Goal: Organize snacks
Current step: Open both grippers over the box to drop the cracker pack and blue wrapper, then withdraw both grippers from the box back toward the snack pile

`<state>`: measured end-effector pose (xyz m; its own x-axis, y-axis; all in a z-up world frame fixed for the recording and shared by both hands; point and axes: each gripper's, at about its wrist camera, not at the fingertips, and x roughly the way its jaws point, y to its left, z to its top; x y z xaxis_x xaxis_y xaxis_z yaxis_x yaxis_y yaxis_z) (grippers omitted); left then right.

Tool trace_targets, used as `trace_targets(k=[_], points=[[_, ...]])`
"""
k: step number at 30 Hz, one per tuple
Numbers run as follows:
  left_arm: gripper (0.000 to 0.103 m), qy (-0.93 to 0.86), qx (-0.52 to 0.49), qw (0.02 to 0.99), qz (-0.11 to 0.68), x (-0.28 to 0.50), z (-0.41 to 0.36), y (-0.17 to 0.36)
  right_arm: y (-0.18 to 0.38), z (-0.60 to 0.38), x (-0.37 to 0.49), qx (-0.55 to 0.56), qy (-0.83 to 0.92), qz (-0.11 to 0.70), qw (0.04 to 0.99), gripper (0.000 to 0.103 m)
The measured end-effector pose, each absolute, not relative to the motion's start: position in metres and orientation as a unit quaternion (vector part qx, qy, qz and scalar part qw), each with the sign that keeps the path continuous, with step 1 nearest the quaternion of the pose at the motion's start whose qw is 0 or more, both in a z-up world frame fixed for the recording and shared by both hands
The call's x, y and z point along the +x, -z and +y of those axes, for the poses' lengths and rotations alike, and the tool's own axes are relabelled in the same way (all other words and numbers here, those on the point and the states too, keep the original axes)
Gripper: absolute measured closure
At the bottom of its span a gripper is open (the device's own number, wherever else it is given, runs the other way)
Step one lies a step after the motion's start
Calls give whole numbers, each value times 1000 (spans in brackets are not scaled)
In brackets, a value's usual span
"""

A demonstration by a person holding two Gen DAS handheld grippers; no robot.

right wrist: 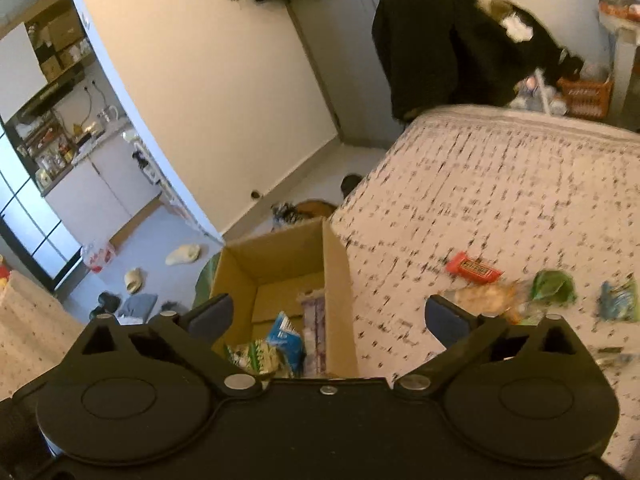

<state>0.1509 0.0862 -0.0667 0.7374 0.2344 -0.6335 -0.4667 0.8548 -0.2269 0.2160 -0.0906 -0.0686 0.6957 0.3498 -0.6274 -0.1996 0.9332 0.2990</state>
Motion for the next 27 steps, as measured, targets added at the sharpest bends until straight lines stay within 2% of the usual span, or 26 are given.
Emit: trace_targets(k=[14,19,27], points=[[0,-139,-185,927,296,149,49,50,49,-159,196,78,-98,326,937,0],[0,-108,-203,927,298,148,32,49,52,-180,192,43,-64,341,937,0],[0,-74,-221,927,295,150,8,48,51,-208,187,66,-31,336,939,0]])
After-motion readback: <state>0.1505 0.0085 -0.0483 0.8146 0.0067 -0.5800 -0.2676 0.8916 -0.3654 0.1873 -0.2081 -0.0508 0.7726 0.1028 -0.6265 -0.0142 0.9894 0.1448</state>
